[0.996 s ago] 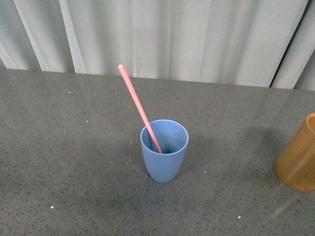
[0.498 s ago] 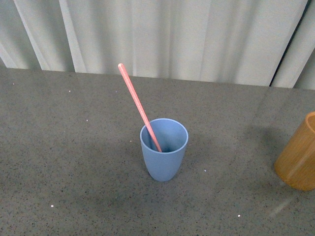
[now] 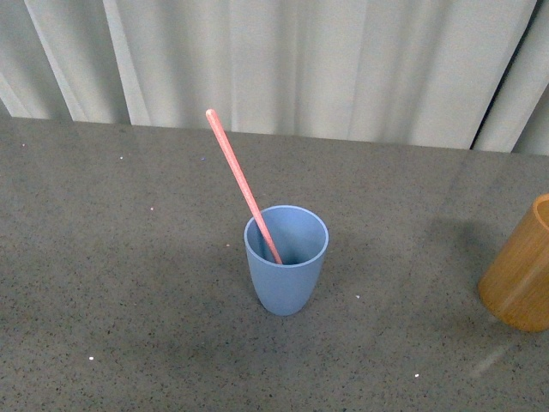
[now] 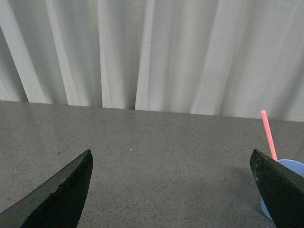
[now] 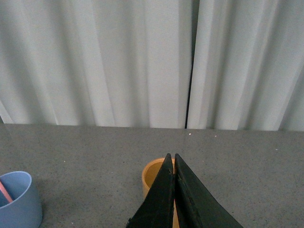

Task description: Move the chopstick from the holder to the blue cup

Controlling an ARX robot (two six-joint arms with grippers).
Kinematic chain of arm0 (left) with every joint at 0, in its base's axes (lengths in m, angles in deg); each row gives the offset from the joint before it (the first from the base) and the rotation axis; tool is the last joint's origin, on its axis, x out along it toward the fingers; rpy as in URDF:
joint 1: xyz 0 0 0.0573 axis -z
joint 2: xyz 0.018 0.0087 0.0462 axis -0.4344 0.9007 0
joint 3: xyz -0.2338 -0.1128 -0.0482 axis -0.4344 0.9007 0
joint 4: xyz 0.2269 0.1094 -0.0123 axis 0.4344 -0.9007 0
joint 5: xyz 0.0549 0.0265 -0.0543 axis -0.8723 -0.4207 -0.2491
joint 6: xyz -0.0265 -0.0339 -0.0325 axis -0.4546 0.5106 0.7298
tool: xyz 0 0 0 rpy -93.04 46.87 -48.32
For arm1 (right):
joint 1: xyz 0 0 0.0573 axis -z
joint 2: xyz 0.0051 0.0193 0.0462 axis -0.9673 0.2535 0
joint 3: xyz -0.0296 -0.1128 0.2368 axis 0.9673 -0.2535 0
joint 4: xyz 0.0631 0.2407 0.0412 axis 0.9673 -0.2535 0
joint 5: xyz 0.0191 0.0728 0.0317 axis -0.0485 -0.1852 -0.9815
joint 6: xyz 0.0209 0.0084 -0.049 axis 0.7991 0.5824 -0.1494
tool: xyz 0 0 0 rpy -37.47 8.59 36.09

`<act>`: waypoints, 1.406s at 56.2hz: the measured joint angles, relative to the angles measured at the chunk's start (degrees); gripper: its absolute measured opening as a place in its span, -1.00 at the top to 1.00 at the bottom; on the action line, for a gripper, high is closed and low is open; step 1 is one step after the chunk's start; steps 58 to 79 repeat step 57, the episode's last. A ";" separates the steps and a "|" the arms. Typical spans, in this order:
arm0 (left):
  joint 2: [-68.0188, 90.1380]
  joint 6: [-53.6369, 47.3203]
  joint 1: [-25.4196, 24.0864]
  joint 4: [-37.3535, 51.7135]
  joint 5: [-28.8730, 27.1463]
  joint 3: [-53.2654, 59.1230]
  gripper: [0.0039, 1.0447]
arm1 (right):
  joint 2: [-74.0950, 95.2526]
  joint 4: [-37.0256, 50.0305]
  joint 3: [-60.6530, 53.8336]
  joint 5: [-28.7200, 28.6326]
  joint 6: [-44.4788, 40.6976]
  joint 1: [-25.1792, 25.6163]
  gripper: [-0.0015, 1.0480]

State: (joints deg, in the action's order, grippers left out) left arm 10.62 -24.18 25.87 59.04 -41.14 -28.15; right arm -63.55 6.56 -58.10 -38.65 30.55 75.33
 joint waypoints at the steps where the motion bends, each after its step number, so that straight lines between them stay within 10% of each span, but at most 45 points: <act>1: 0.00 0.00 0.00 0.00 0.00 0.00 -0.87 | 0.00 0.00 0.00 0.00 0.00 0.00 0.86; 27: 0.00 0.00 0.00 0.00 0.00 0.00 -0.87 | 0.00 0.00 0.00 0.02 0.07 0.00 -0.84; 79: 0.00 0.00 0.00 0.00 0.00 0.00 -0.87 | 0.00 0.00 0.00 0.02 0.04 0.00 -0.81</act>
